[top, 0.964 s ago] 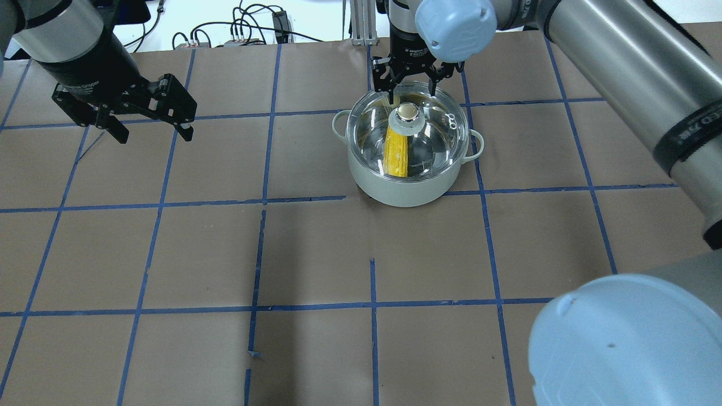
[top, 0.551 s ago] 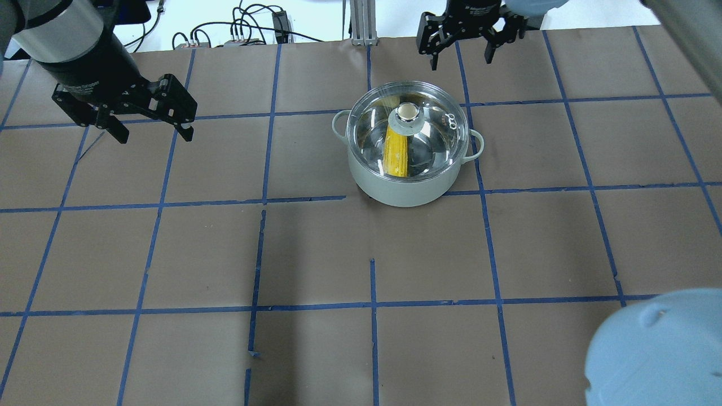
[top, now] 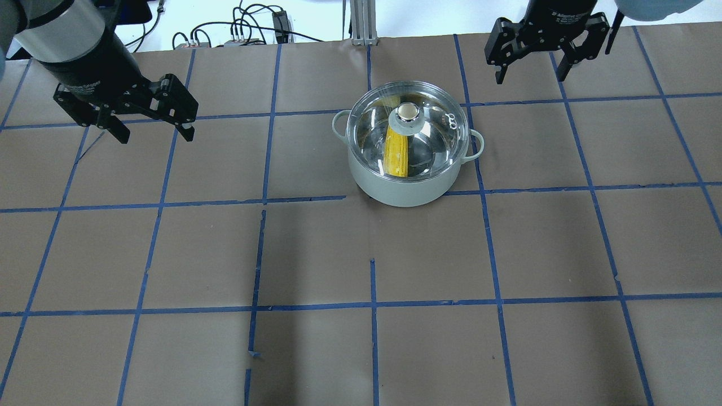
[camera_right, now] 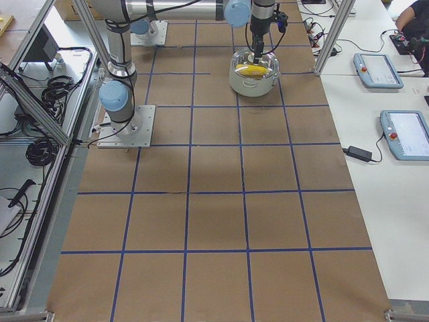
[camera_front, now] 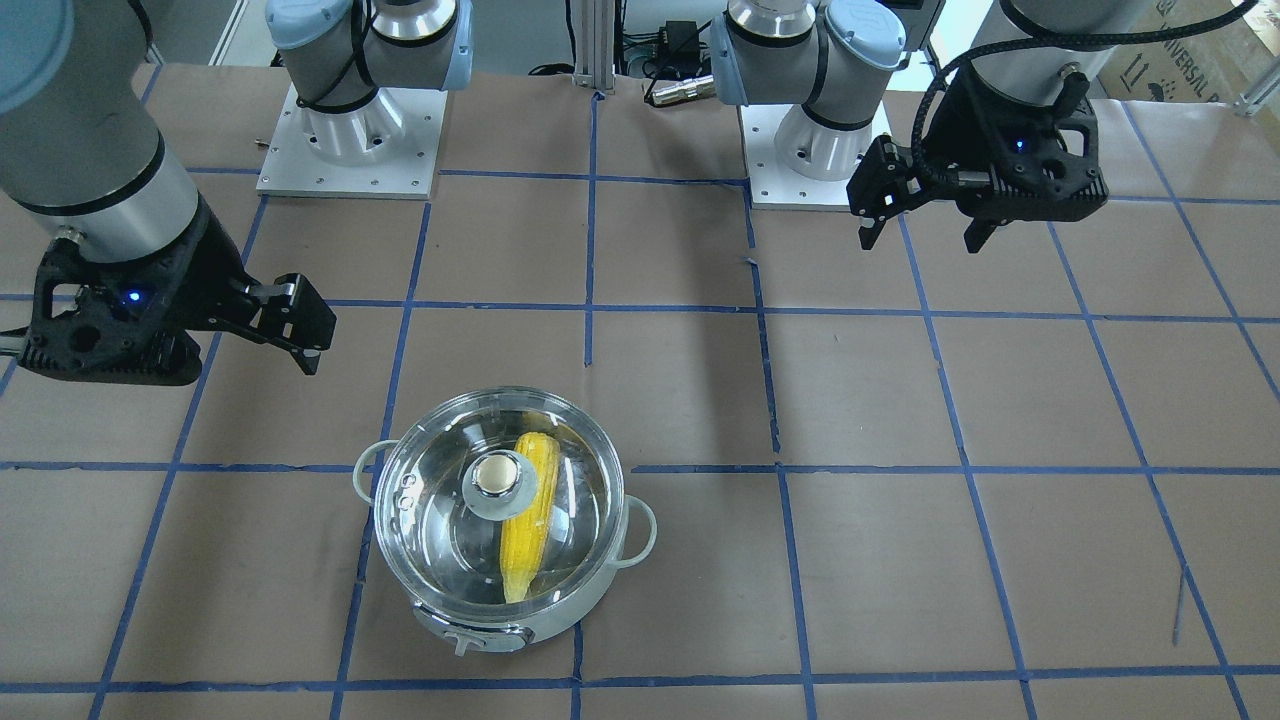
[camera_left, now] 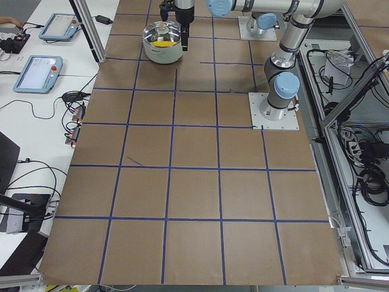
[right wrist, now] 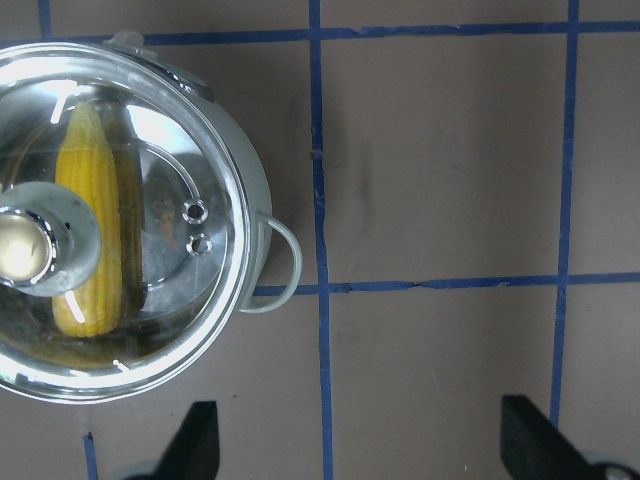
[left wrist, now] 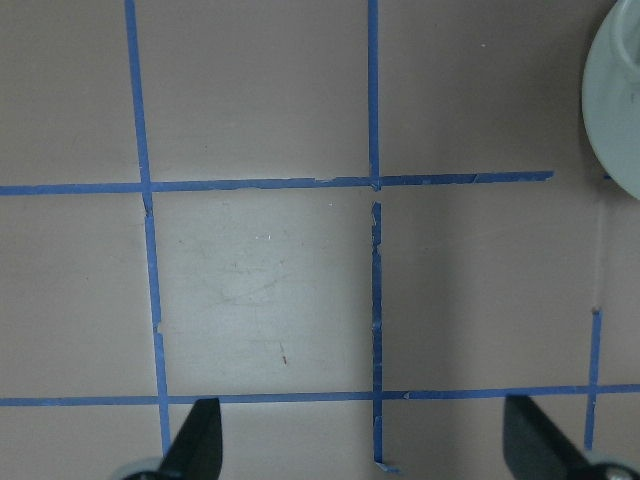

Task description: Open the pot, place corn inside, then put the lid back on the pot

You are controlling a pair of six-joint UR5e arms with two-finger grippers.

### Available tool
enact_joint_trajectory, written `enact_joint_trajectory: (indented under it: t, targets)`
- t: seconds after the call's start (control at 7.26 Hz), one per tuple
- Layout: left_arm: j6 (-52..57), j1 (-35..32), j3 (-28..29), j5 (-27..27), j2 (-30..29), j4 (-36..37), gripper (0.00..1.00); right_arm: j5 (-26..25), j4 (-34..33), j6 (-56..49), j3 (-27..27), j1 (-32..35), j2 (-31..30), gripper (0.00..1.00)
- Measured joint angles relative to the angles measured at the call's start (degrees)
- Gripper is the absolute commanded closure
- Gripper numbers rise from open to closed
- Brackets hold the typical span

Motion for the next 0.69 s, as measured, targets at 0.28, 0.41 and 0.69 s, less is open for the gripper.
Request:
enact_joint_trajectory:
  t: [0.28,0.41,0.69]
  targets:
    - [-2.59,0.09,0.87,0.02,-0.28,-0.51,0.0,0.07,-0.39,0.09,2.92,-0.35,-1.73,0.0]
    - [-3.34,0.11,0.84,0.07,-0.35,-0.65,0.0,0.06,-0.45,0.1,3.27,-0.36,-2.11,0.0]
    - [-3.61,0.09,0.69,0.04,-0.41,-0.65,0.0,0.16,-0.55,0.07,3.37,-0.32,-2.26,0.0]
